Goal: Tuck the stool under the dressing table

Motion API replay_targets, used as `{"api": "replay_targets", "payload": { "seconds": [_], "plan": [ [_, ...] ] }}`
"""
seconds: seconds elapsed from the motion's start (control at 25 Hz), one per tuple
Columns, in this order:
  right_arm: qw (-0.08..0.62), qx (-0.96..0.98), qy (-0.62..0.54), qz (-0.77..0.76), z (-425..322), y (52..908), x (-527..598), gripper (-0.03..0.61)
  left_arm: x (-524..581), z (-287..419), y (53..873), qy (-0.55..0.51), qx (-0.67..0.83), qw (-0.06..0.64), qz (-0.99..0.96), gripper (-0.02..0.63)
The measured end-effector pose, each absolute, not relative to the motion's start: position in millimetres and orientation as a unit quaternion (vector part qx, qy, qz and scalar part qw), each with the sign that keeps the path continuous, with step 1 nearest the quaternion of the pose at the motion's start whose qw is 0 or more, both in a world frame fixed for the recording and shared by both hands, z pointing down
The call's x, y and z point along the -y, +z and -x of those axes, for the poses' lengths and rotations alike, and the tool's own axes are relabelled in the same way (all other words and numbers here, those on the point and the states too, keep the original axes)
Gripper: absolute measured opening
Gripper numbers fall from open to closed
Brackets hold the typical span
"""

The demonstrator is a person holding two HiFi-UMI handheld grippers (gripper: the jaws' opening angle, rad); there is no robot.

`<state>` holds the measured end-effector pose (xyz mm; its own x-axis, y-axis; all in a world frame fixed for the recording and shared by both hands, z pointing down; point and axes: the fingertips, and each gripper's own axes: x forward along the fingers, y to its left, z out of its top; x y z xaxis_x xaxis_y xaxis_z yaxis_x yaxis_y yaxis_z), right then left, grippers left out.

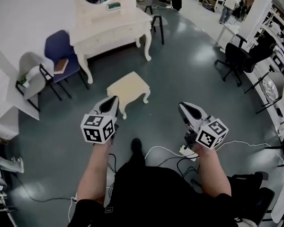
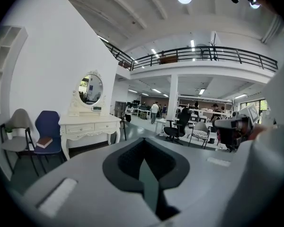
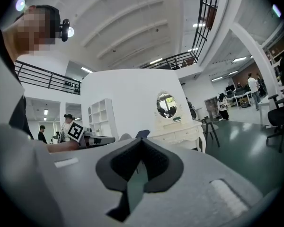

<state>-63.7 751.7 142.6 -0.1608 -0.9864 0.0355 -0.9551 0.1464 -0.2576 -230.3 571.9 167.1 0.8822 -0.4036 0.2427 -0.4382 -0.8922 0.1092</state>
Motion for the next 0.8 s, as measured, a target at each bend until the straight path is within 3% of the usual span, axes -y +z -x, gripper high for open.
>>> {"api": "replay_targets", "payload": {
  "seconds": [0.4, 0.8],
  "plan": [
    [0.040, -0.748, -0.138, 0.648, 4.7, 141.2, -620.7, 0.005, -439.4, 151.5, 164.1, 0.101, 0.194, 0.094, -0.971, 0.017],
    [0.046, -0.752, -0.171, 0.635, -16.6, 163.2, -554.6, 0.005, -362.2, 133.7, 193.1, 0.125, 0.206, 0.116, -0.963, 0.017]
  ]
}}
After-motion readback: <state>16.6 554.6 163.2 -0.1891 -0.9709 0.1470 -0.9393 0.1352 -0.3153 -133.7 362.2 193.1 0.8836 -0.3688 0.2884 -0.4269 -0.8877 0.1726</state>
